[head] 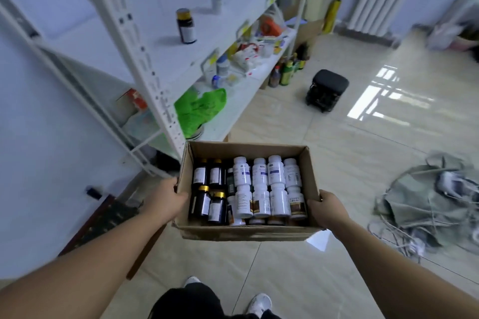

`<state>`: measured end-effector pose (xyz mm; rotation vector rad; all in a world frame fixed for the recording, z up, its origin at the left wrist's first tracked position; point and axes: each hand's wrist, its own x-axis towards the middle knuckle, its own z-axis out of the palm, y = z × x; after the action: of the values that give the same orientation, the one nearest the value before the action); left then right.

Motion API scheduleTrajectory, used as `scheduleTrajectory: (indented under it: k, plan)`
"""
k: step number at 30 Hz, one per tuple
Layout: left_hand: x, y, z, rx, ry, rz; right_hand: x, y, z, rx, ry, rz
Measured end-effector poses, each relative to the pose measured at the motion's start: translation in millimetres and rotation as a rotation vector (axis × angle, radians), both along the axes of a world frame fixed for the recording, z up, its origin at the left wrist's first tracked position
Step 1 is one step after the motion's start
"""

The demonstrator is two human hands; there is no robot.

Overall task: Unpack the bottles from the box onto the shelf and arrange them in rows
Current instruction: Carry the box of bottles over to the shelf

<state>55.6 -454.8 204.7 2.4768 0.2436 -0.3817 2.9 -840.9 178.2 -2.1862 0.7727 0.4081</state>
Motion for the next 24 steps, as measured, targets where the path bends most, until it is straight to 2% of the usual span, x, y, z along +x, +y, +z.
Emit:
scheduleTrajectory:
  k: [11, 24]
  plan:
    - [162, -138, 7, 0.034, -0.067, -0.204, 82, -120, 10, -0.01, -0.053, -0.19]
    - [410, -325, 15, 0.004, -0.089, -0.404, 249, -270, 8, -0.041, -0.112, -0.461]
